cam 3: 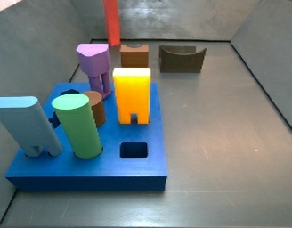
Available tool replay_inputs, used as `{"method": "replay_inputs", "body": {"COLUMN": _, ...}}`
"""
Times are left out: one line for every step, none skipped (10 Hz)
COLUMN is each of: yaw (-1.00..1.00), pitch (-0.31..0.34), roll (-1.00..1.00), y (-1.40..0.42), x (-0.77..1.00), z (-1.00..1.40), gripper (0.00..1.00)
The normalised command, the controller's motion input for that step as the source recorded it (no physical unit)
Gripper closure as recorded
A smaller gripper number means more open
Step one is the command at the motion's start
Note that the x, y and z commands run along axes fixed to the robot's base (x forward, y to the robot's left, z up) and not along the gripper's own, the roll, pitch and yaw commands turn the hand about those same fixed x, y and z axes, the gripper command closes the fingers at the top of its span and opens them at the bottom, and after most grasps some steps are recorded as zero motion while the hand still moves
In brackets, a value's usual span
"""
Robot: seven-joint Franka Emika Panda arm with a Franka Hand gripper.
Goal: Pick up the rectangle object. Move up. Move to above the board. Insert the rectangle object.
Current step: Pick up the rectangle object.
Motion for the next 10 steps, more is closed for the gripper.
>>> {"method": "replay_inputs", "body": {"yaw": 0.22, "pitch": 0.000, "roll": 0.05, "y": 0.34, "x": -0.48, "z": -0.12, "gripper": 0.00}}
{"method": "replay_inputs", "body": {"yaw": 0.46, "pitch": -0.056, "roll": 0.00, "y": 0.45, "x": -0.58, "z": -0.03, "gripper": 0.00}}
{"method": "replay_inputs", "body": {"yaw": 0.42, "pitch": -0.064, "roll": 0.00, "y": 0.51, "x": -0.61, "z": 0.00, "gripper": 0.00}}
{"method": "replay_inputs", "body": {"yaw": 0.46, "pitch": -0.067, "roll": 0.00, "y": 0.49, "x": -0.57, "z": 0.00, "gripper": 0.00}}
{"method": "replay_inputs", "body": {"yaw": 0.58, "pitch": -0.079, "roll": 0.03, "y": 0.38, "x": -0.46, "z": -0.04, "gripper": 0.00}}
{"method": "replay_inputs", "body": {"yaw": 0.78, "pitch": -0.089, "roll": 0.10, "y": 0.25, "x": -0.26, "z": -0.16, "gripper": 0.00}}
{"method": "replay_inputs", "body": {"yaw": 0.94, "pitch": -0.084, "roll": 0.13, "y": 0.11, "x": -0.13, "z": -0.22, "gripper": 0.00}}
{"method": "replay_inputs", "body": {"yaw": 1.00, "pitch": -0.067, "roll": 0.11, "y": 0.00, "x": -0.07, "z": -0.24, "gripper": 0.00}}
{"method": "replay_inputs", "body": {"yaw": 1.00, "pitch": -0.057, "roll": 0.11, "y": 0.00, "x": -0.07, "z": -0.23, "gripper": 0.00}}
{"method": "replay_inputs", "body": {"yaw": 1.00, "pitch": -0.034, "roll": 0.10, "y": 0.07, "x": -0.07, "z": -0.16, "gripper": 0.00}}
